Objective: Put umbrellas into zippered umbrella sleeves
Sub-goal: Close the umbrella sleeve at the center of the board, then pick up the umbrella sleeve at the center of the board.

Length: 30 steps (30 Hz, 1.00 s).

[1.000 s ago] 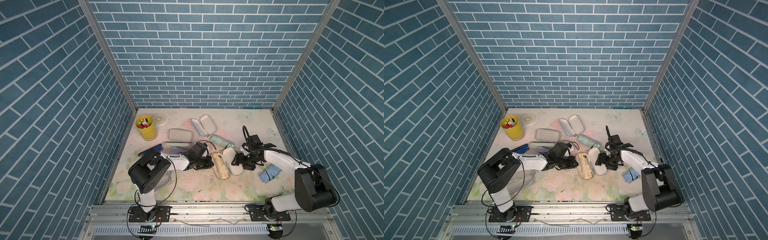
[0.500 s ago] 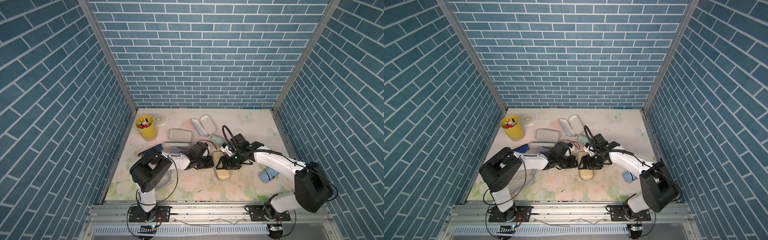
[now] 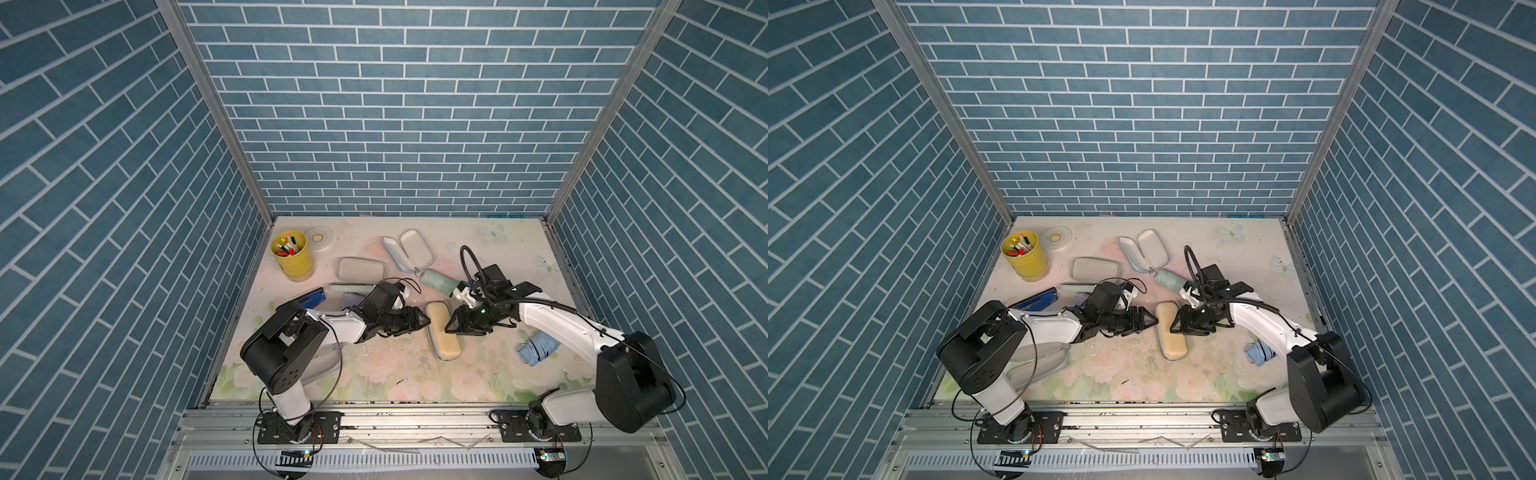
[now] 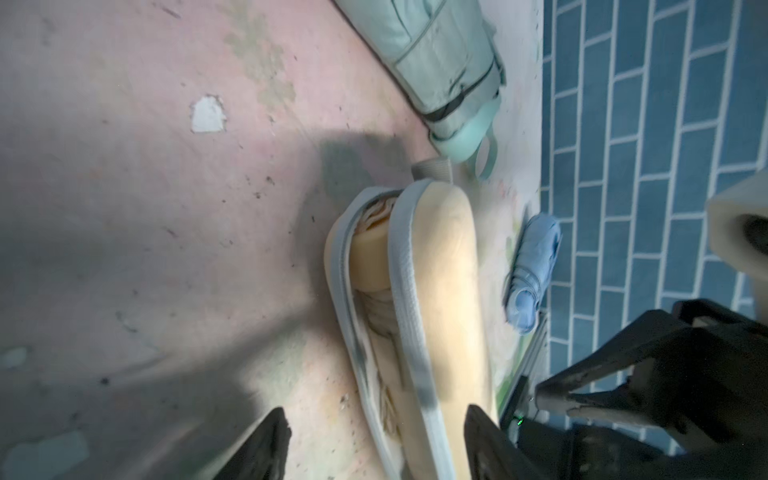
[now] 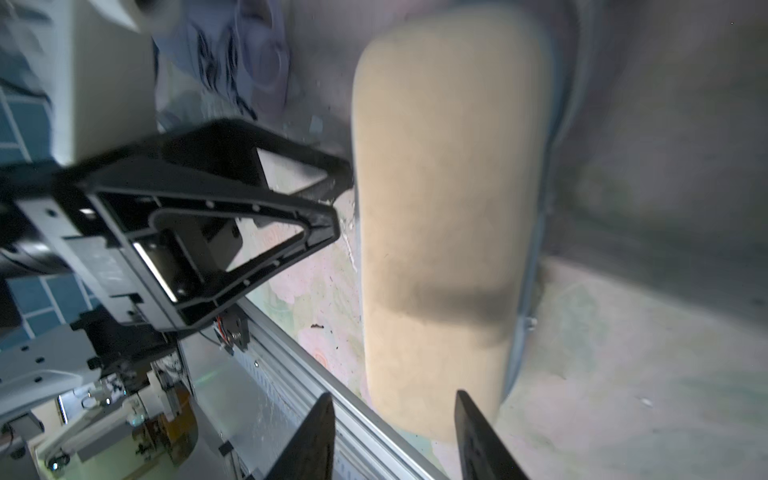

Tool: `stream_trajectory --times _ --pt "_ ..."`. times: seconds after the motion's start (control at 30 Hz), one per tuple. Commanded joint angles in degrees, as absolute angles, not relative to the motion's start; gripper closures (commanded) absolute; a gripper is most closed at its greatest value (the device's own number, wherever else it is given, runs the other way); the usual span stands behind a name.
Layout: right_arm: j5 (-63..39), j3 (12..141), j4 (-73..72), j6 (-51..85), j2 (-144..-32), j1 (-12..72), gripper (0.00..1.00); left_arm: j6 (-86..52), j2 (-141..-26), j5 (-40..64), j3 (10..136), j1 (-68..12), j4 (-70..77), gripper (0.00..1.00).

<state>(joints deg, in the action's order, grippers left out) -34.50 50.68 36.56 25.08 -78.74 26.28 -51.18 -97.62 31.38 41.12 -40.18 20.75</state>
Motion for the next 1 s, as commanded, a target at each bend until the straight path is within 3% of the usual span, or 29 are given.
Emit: stream_trajectory --times 0.0,0.23,0.47,0.6,0.67,0.83,0.97 --pt "-34.2 48.55 35.48 25.75 -79.09 23.35 0.48 -55.93 -98.29 32.15 40.18 -41.06 28.33 0.18" --pt "-34.01 45.41 27.62 28.21 -85.63 23.64 0.43 -55.8 -101.74 31.35 41.11 -42.8 25.73 0.1" --pt "-35.81 41.22 19.89 29.97 -90.22 25.56 0.44 -56.96 -106.41 32.01 40.21 -44.1 28.52 0.13" --pt "-37.84 39.09 14.61 31.11 -91.58 25.73 0.46 -59.15 -109.74 33.57 40.26 -44.67 32.77 0.25" --pt "-39.1 38.53 13.37 31.18 -91.08 25.75 0.46 -60.08 -110.06 33.74 38.79 -44.07 35.27 0.38" --pt "-44.16 36.42 8.51 32.74 -90.53 25.71 0.39 -62.62 -112.1 34.78 37.39 -43.86 40.73 0.55" --pt "-45.63 34.51 4.23 34.46 -90.25 25.75 0.38 -68.05 -115.18 35.38 35.92 -43.77 49.52 0.63"
